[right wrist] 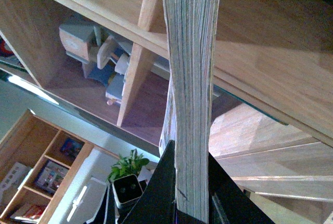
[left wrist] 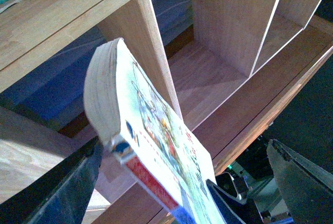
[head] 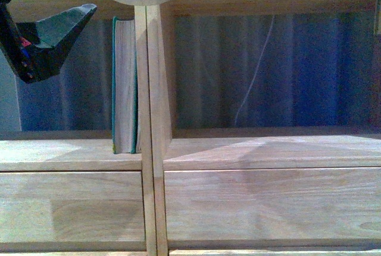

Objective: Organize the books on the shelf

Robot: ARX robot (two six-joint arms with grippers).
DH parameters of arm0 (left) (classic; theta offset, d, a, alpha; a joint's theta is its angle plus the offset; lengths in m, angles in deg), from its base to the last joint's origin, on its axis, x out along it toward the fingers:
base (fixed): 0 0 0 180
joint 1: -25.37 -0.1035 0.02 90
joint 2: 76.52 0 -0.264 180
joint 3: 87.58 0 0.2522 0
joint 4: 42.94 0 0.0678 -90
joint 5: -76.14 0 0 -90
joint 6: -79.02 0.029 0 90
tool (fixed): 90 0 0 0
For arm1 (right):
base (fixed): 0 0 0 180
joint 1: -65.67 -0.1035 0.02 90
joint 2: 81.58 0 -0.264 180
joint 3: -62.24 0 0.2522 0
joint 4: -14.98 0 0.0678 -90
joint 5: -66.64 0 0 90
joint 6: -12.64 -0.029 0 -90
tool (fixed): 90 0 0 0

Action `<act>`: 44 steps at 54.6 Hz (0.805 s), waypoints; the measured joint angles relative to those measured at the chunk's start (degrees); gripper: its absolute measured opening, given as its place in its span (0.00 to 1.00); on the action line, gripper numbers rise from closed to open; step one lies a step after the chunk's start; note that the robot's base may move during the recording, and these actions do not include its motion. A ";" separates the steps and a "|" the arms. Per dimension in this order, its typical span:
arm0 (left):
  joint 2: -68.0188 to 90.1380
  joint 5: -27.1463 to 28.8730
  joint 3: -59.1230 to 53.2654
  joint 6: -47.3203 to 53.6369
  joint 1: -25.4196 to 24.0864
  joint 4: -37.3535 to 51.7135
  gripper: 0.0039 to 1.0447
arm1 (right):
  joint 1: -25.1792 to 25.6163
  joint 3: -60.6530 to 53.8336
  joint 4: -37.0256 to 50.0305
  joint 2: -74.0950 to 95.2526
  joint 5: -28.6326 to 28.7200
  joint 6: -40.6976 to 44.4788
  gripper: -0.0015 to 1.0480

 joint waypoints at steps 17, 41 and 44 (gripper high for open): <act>3.06 2.49 5.81 1.55 2.51 -2.51 0.93 | -5.66 0.07 -0.09 -0.07 -2.23 0.02 0.07; 3.34 7.37 7.10 5.75 3.45 -7.89 0.38 | -5.20 0.17 -0.55 -0.44 -2.21 0.28 0.07; 3.32 7.61 7.13 5.70 3.43 -8.00 0.29 | -5.16 0.17 -0.72 -0.44 -2.23 0.50 0.07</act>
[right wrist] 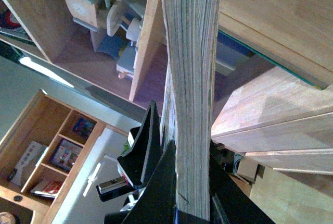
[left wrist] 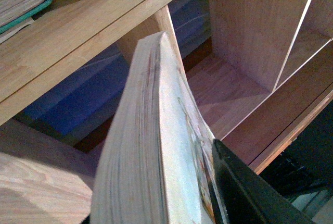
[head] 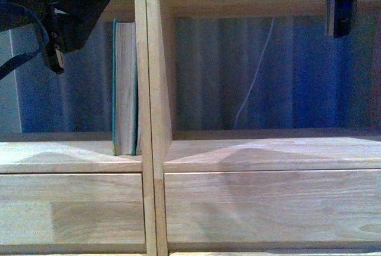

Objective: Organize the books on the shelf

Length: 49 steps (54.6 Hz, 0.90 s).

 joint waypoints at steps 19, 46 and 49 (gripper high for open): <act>-0.46 0.81 0.17 -3.80 -0.15 -0.87 0.06 | 0.15 0.00 -1.36 0.00 -0.52 0.66 0.07; -3.65 -1.84 0.17 4.52 -5.22 -9.07 0.06 | 9.49 -0.26 6.08 -1.64 1.20 14.29 0.79; -4.94 -3.50 0.17 6.19 -6.67 -11.91 0.06 | 12.41 -1.05 8.74 -2.54 3.10 19.45 0.90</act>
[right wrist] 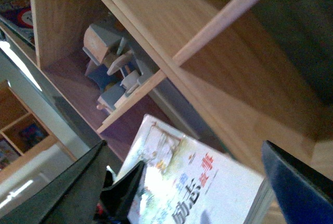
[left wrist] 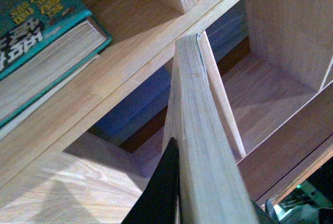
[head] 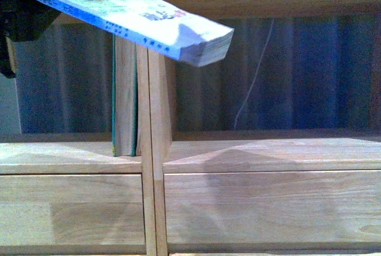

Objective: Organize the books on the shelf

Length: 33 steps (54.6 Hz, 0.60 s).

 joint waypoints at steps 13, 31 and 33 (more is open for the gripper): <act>-9.01 -5.09 1.77 15.67 -3.91 -19.47 0.06 | 7.67 -5.38 7.02 -0.59 -0.46 17.77 0.93; -17.49 -1.68 3.50 44.94 -8.72 -47.04 0.06 | 10.62 -12.85 13.16 -2.51 -4.66 35.10 0.93; -17.94 -0.98 3.48 47.01 -9.51 -48.39 0.06 | 11.15 -13.29 13.00 -2.82 -4.61 35.87 0.93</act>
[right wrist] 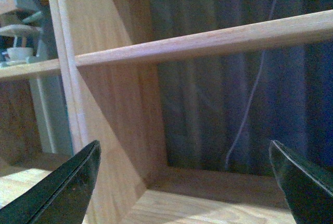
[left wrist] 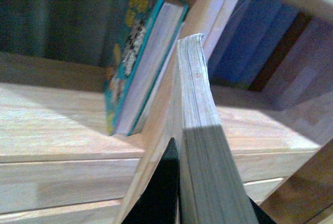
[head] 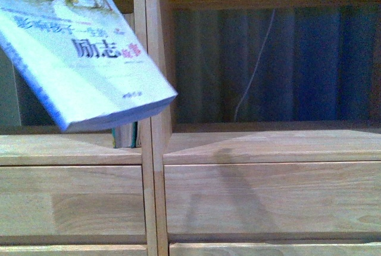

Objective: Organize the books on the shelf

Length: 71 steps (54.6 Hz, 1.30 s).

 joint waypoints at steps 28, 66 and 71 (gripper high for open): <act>-3.80 -2.21 -0.46 17.20 -17.22 -3.56 0.06 | 0.83 -5.62 -28.37 -9.57 -13.22 8.46 0.63; 18.32 -9.05 12.92 15.67 -18.93 14.16 0.06 | 0.79 -35.71 -18.75 -27.23 -13.29 10.47 0.03; 23.15 -9.33 17.44 15.74 -17.86 14.73 0.06 | 0.79 -37.51 -18.78 -29.11 -13.27 10.47 0.03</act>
